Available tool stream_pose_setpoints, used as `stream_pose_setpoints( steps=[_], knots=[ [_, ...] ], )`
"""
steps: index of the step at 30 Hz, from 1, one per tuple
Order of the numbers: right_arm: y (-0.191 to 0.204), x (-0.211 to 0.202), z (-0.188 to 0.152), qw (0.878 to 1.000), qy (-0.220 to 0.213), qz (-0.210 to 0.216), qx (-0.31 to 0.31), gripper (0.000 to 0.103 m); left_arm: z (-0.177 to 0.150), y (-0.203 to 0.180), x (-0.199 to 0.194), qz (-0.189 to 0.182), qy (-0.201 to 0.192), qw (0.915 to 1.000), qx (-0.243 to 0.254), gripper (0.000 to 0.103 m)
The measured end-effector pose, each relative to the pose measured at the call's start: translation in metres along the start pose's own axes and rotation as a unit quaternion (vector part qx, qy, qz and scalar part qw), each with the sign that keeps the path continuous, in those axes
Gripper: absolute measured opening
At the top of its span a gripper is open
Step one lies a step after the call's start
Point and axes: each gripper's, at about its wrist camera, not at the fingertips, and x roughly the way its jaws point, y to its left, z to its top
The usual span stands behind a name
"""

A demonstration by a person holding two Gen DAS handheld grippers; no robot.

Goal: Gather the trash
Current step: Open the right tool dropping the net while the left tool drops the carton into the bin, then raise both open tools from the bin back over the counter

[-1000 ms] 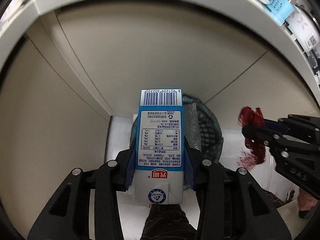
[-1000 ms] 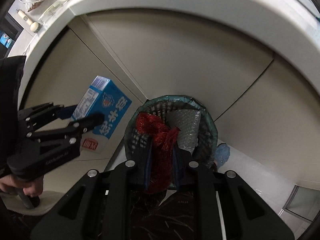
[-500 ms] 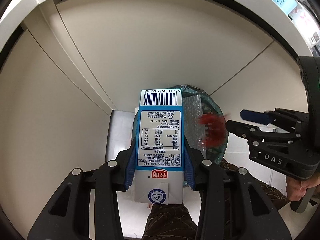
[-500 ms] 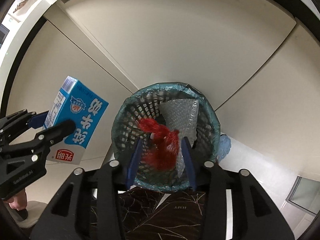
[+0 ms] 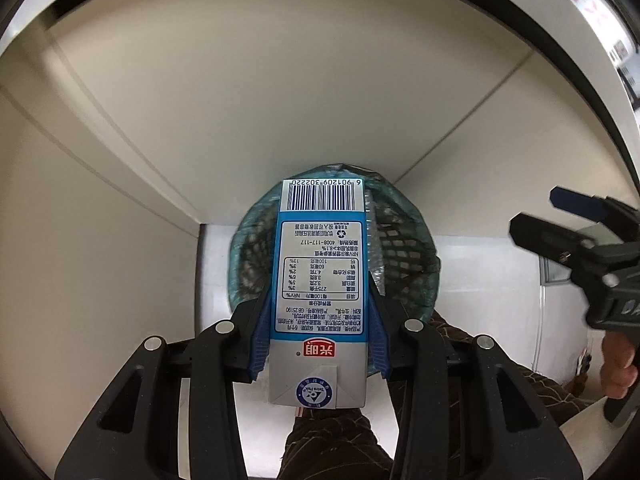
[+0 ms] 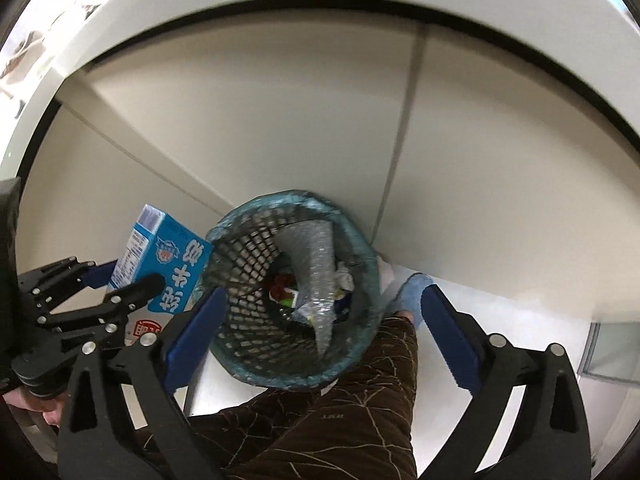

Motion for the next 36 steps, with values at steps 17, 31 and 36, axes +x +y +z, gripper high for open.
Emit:
stream_pose_setpoints(
  steps=[17, 31, 36],
  knots=[
    [-0.030, -0.047, 0.025, 0.999, -0.014, 0.001, 0.050, 0.095, 0.016, -0.050, 0.011, 0.017, 0.000, 0.9961, 0.086, 0.068],
    [-0.017, -0.130, 0.069, 0.997, -0.064, -0.019, 0.033, 0.095, 0.050, -0.023, -0.100, 0.009, -0.080, 0.9963, 0.030, 0.097],
    [-0.011, -0.161, 0.093, 0.996, -0.079, -0.008, 0.034, 0.095, 0.072, -0.012, -0.138, 0.012, -0.098, 0.9950, 0.009, 0.097]
  ],
)
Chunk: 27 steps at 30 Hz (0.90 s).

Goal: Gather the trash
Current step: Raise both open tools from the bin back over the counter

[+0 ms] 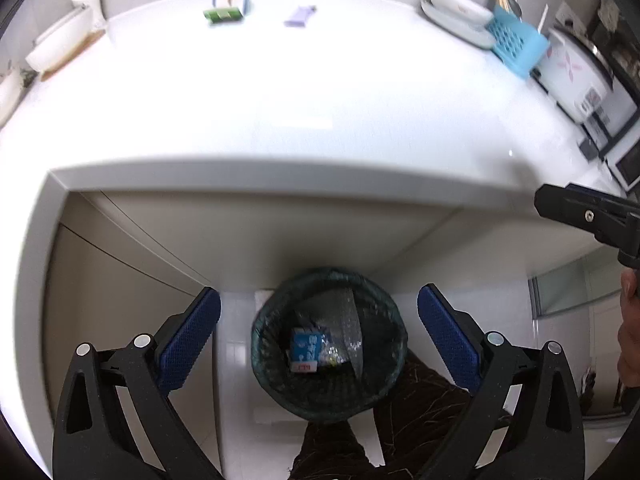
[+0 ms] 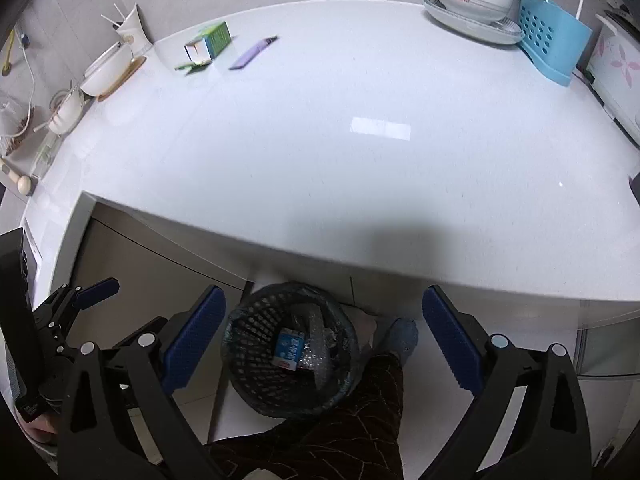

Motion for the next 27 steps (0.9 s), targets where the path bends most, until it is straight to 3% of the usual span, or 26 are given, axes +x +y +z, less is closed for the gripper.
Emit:
stream_pose_setpoints(
  steps=[10, 15, 27],
  knots=[
    [0.011, -0.030, 0.053, 0.999, -0.038, -0.010, -0.014, 0.095, 0.059, 0.019, -0.033, 0.011, -0.027, 0.9990, -0.034, 0.097],
    [0.011, -0.034, 0.086, 0.999, -0.051, -0.005, -0.015, 0.095, 0.093, 0.025, -0.050, 0.033, -0.050, 0.9976, -0.034, 0.097],
    [0.010, -0.007, 0.157, 0.999, -0.047, -0.010, -0.017, 0.095, 0.173, 0.042, -0.047, 0.059, -0.068, 0.9943, -0.057, 0.097]
  ],
)
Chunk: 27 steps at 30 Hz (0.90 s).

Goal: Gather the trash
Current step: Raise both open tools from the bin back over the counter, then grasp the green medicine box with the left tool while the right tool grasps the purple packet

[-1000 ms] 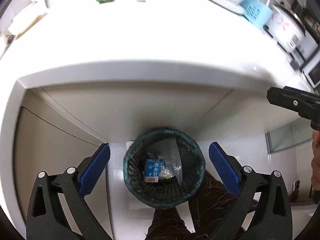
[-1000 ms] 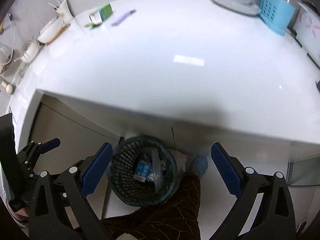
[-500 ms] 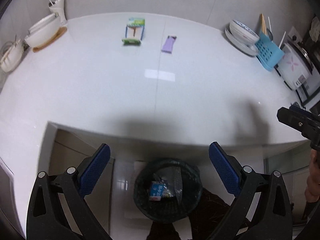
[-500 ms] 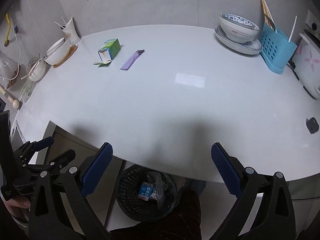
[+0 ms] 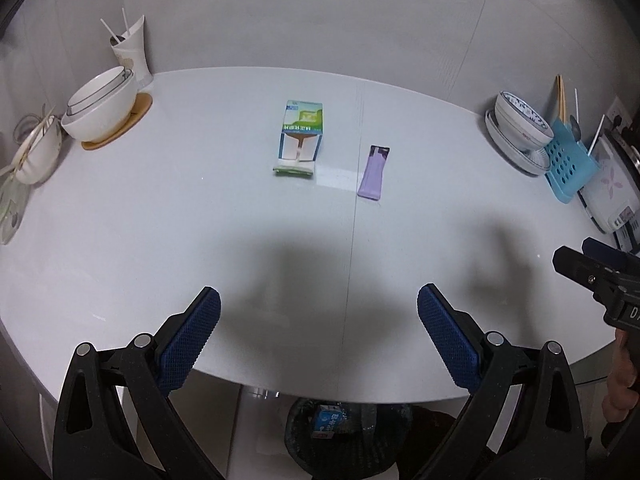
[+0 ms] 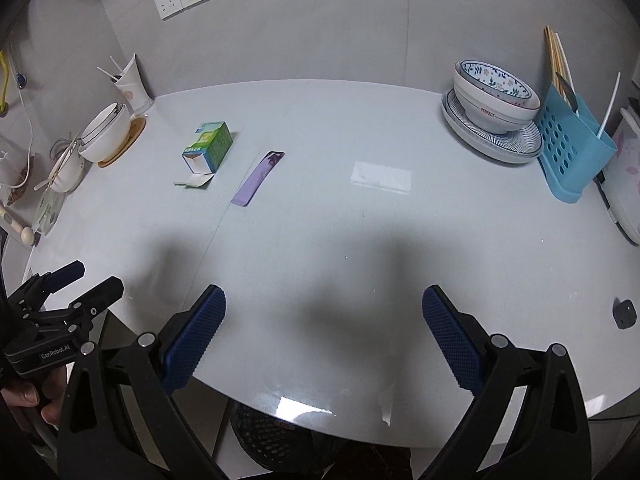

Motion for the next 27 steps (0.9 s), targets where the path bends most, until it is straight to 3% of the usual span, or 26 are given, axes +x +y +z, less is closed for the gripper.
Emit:
stream_pose_setpoints(
  steps=[15, 24, 27],
  knots=[
    [0.005, 0.075, 0.078, 0.999, 0.038, 0.024, -0.012, 0.093, 0.099, 0.009, 0.084, 0.047, 0.004, 0.9983, -0.035, 0.095],
    [0.009, 0.107, 0.101, 0.998, 0.050, 0.026, -0.038, 0.093, 0.130, 0.006, 0.136, 0.060, 0.019, 0.9971, -0.043, 0.095],
    [0.009, 0.124, 0.104, 0.997, 0.062, 0.012, -0.047, 0.088, 0.136, 0.008, 0.156, 0.066, 0.028, 0.9962, -0.050, 0.093]
  ],
)
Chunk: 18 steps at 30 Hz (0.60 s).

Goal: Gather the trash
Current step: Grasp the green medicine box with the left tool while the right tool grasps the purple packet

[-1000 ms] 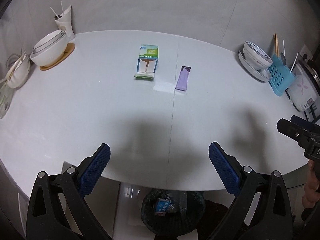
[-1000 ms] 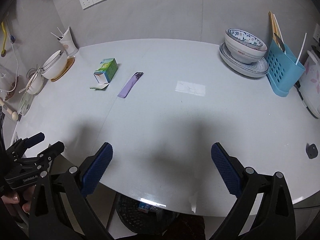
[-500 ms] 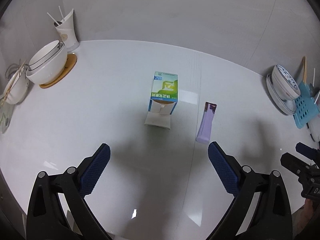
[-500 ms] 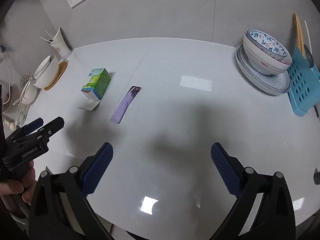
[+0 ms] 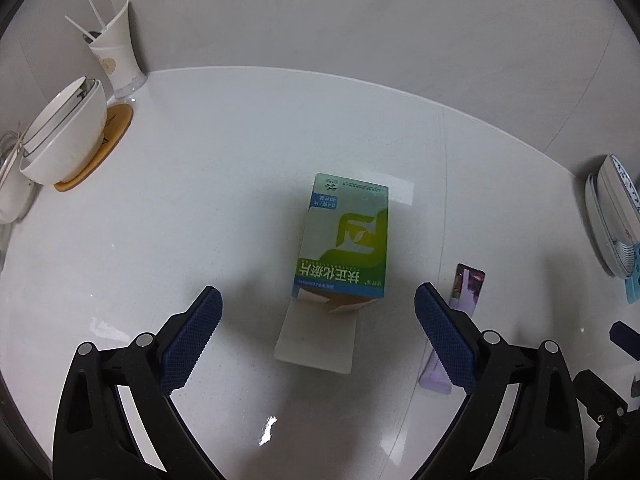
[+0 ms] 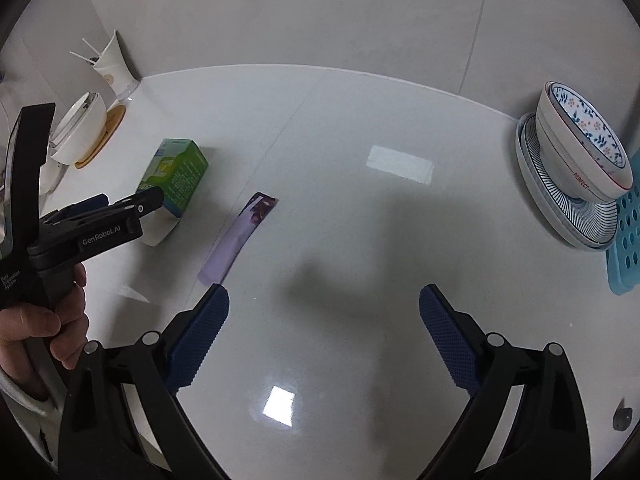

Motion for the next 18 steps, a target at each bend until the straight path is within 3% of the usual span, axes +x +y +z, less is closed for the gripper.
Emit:
stream_pose_setpoints(
  steps=[7, 10, 12, 14, 18],
  knots=[
    [0.008, 0.025, 0.014, 1.000, 0.016, 0.000, -0.015, 0.087, 0.012, 0.000, 0.025, 0.009, 0.006, 0.9999, 0.000, 0.081],
    [0.012, 0.039, 0.021, 1.000, 0.025, -0.007, -0.012, 0.085, 0.015, -0.002, 0.030, 0.002, 0.009, 1.0000, 0.002, 0.066],
    [0.015, 0.046, 0.023, 0.999, 0.034, -0.005, -0.007, 0.083, 0.016, -0.003, 0.033, -0.001, 0.015, 0.9999, 0.006, 0.050],
    [0.020, 0.051, 0.026, 0.999, 0.034, -0.009, -0.005, 0.083, 0.016, -0.002, 0.034, -0.004, 0.019, 0.9998, 0.006, 0.047],
    [0.028, 0.065, 0.033, 0.998, 0.053, -0.019, 0.011, 0.073, 0.011, 0.001, 0.026, 0.007, 0.011, 0.9998, 0.015, 0.047]
  ],
)
